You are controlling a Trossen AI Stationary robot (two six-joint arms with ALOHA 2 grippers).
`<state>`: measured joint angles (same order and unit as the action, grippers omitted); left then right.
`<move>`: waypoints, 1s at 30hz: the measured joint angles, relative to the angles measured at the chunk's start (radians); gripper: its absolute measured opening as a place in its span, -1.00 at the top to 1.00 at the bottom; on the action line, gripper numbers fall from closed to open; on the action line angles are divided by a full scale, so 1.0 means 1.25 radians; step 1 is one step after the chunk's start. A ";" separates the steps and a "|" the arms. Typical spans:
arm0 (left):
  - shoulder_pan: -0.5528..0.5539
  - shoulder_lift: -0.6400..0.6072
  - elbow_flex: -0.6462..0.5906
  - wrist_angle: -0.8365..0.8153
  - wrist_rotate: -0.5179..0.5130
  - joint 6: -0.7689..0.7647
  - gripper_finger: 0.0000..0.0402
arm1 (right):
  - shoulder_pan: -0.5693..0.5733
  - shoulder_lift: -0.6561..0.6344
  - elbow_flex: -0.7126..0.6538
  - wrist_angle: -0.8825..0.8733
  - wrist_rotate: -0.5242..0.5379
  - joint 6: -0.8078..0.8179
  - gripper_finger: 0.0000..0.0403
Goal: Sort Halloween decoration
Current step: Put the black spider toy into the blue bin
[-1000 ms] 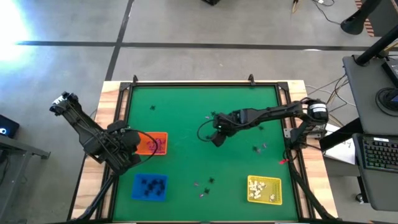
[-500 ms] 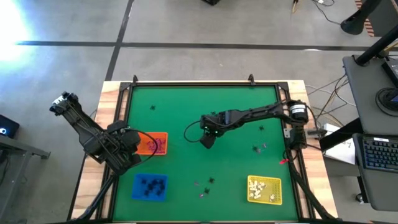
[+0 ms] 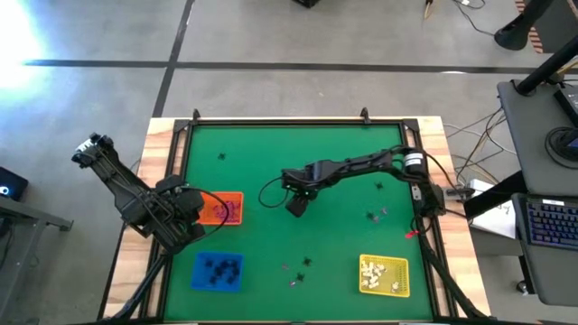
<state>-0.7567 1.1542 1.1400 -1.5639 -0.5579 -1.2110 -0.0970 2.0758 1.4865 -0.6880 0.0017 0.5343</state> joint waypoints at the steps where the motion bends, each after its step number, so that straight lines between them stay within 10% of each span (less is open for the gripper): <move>1: 0.000 0.000 0.000 0.000 0.000 0.000 0.60 | -0.001 0.004 0.006 -0.005 0.000 -0.004 0.01; 20: 0.000 0.000 0.000 0.000 0.000 0.001 0.60 | -0.027 0.007 0.015 -0.002 -0.006 -0.012 0.91; 30: 0.000 0.000 0.000 0.000 0.000 0.001 0.60 | -0.028 -0.025 0.040 -0.035 0.010 -0.012 0.96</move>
<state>-0.7567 1.1542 1.1400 -1.5643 -0.5575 -1.2102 -0.1314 2.0445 1.5365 -0.7313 0.0147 0.5194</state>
